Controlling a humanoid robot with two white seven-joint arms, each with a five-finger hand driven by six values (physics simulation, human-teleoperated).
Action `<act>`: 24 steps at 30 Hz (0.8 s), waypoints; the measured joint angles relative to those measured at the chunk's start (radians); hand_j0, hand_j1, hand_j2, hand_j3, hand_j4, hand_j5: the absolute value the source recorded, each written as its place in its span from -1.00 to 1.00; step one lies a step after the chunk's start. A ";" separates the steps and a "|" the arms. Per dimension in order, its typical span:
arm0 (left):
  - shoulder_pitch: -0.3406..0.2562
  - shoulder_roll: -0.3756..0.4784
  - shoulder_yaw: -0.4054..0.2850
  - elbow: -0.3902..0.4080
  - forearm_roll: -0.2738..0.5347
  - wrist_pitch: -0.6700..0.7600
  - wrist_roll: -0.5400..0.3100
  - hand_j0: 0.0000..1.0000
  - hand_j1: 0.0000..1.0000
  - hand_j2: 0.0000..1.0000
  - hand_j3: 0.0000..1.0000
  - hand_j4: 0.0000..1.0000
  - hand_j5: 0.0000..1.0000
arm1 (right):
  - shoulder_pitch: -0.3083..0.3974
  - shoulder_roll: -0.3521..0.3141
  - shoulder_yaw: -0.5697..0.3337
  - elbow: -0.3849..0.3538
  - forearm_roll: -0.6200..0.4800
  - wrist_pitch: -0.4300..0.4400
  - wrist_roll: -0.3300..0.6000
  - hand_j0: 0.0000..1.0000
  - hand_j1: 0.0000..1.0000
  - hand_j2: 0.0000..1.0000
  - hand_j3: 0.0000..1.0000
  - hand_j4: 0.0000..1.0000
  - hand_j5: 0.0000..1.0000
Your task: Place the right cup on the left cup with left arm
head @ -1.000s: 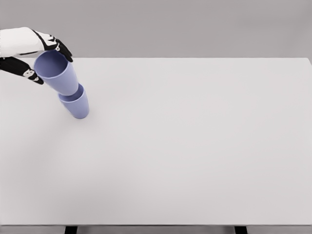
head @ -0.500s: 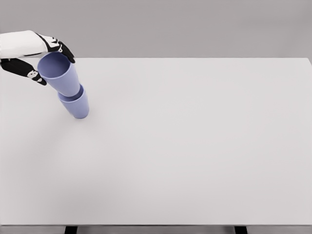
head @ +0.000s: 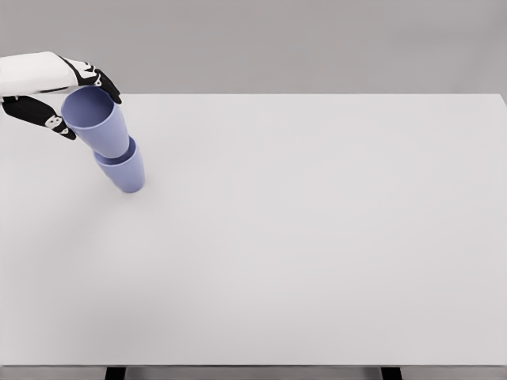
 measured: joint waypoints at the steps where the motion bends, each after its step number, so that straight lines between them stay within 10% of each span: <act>1: 0.000 0.000 0.000 0.000 0.000 0.000 0.000 0.22 0.22 0.22 0.22 0.22 0.22 | 0.000 0.000 0.000 0.000 0.000 0.000 0.000 1.00 1.00 1.00 1.00 1.00 1.00; 24: 0.021 -0.042 -0.001 0.077 -0.016 0.000 0.004 0.23 0.23 0.23 0.23 0.23 0.23 | 0.000 0.000 0.000 0.000 0.000 0.000 0.000 1.00 1.00 1.00 1.00 1.00 1.00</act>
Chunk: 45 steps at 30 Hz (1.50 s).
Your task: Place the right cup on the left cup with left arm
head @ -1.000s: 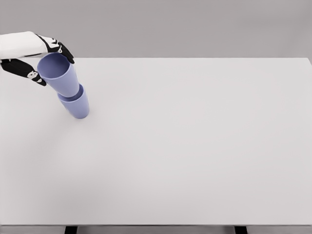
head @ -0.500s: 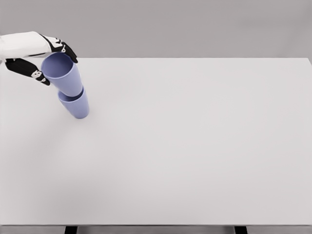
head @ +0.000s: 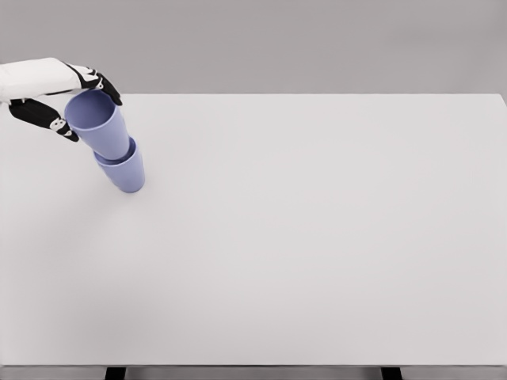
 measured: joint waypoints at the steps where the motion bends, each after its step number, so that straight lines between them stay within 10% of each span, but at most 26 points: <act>1: 0.000 -0.001 0.000 0.003 -0.002 0.000 0.000 0.23 0.23 0.23 0.23 0.23 0.23 | 0.000 0.000 0.000 0.000 0.000 0.000 0.000 1.00 1.00 1.00 1.00 1.00 1.00; 14: 0.009 -0.020 0.002 0.021 -0.016 0.000 0.004 0.28 0.28 0.28 0.28 0.28 0.28 | 0.000 0.000 0.000 0.000 0.000 0.000 0.000 1.00 1.00 1.00 1.00 1.00 1.00; 31: 0.009 -0.011 0.010 0.016 -0.020 0.000 0.009 0.92 0.92 0.92 0.92 0.92 0.92 | 0.000 0.000 0.000 0.000 0.000 0.000 0.000 1.00 1.00 1.00 1.00 1.00 1.00; 39: 0.018 0.169 0.054 -0.353 0.142 0.000 0.009 1.00 1.00 1.00 1.00 1.00 1.00 | 0.000 0.000 0.000 0.000 0.000 0.000 0.000 1.00 1.00 1.00 1.00 1.00 1.00; 45: 0.064 0.070 0.061 -0.432 0.171 0.000 0.008 1.00 1.00 1.00 1.00 1.00 1.00 | 0.000 0.000 0.000 0.000 0.000 0.000 0.000 1.00 1.00 1.00 1.00 1.00 1.00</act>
